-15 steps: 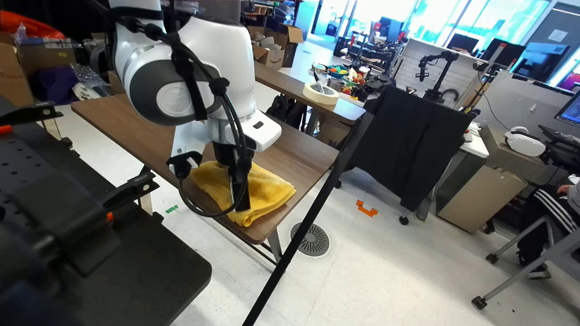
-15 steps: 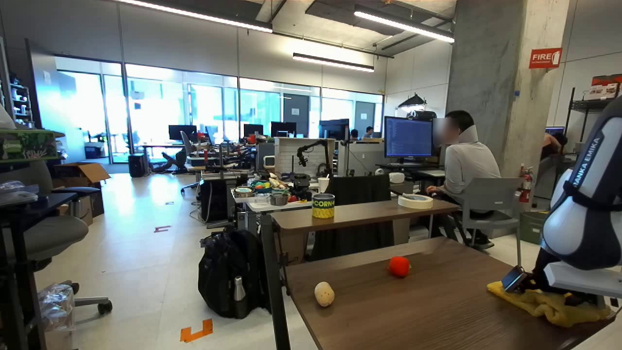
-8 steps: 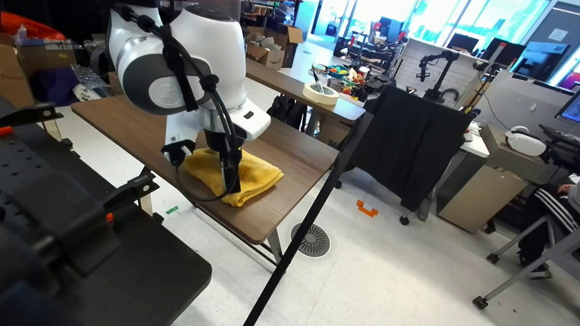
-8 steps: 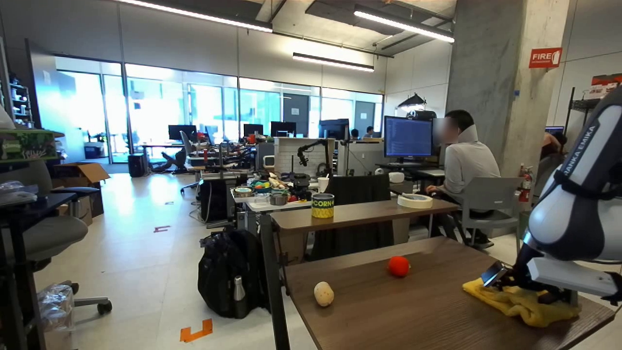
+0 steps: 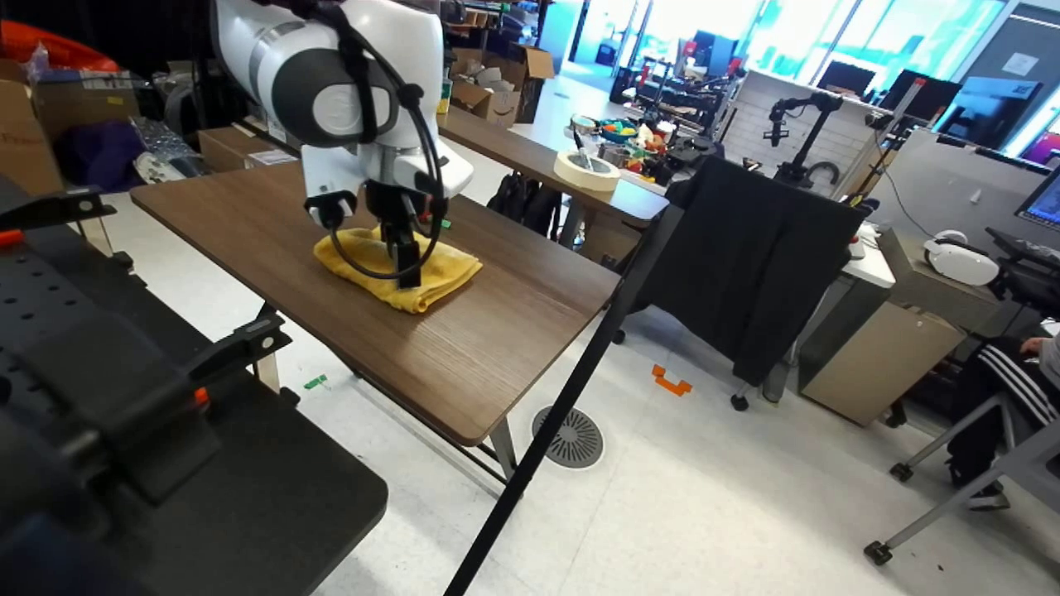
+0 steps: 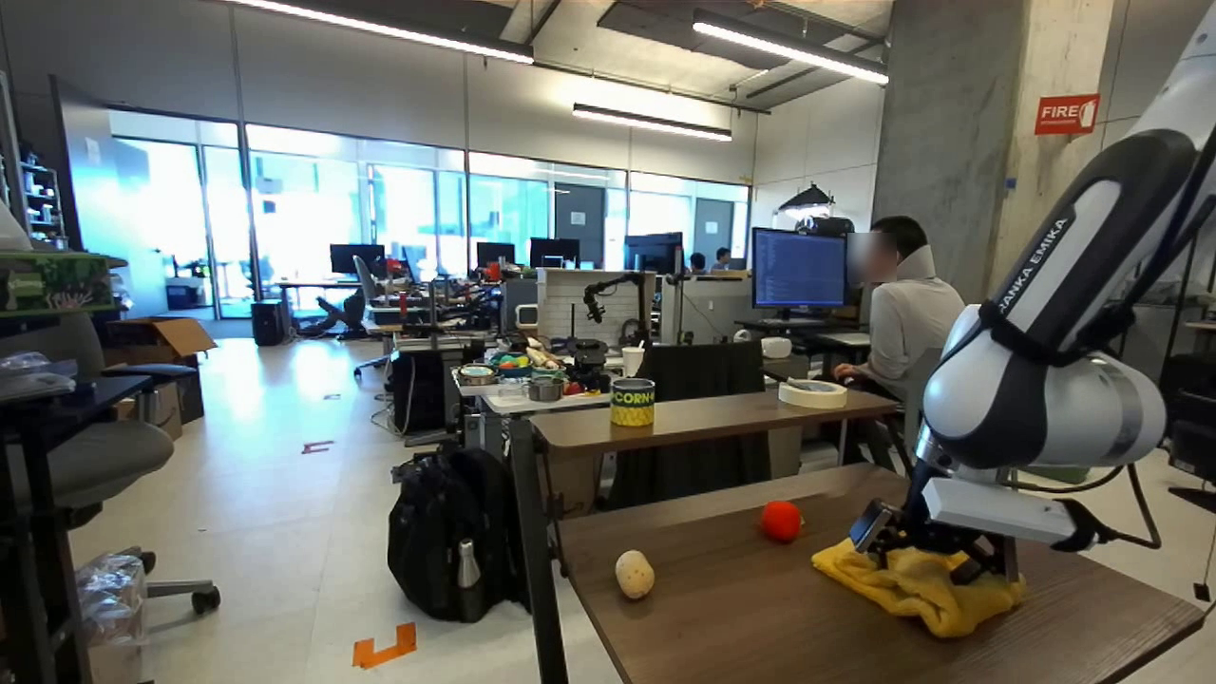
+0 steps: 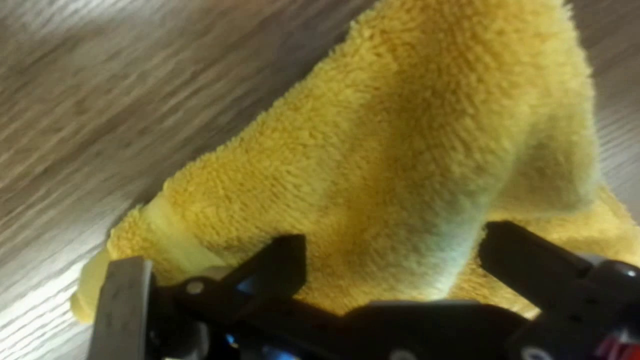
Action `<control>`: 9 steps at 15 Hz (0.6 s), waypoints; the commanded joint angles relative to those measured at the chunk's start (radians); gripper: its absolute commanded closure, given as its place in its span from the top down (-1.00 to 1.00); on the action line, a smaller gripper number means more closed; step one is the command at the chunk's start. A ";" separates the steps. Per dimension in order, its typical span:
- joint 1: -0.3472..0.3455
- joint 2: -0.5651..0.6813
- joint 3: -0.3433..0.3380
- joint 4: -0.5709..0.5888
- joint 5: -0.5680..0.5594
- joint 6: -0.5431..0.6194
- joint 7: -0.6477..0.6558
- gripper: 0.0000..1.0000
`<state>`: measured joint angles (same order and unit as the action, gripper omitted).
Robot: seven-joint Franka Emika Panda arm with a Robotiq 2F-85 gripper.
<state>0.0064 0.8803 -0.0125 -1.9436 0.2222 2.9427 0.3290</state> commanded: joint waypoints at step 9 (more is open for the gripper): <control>-0.124 0.137 -0.085 0.240 0.044 -0.131 0.059 1.00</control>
<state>-0.1365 0.9690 -0.1231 -1.7669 0.2426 2.8224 0.3844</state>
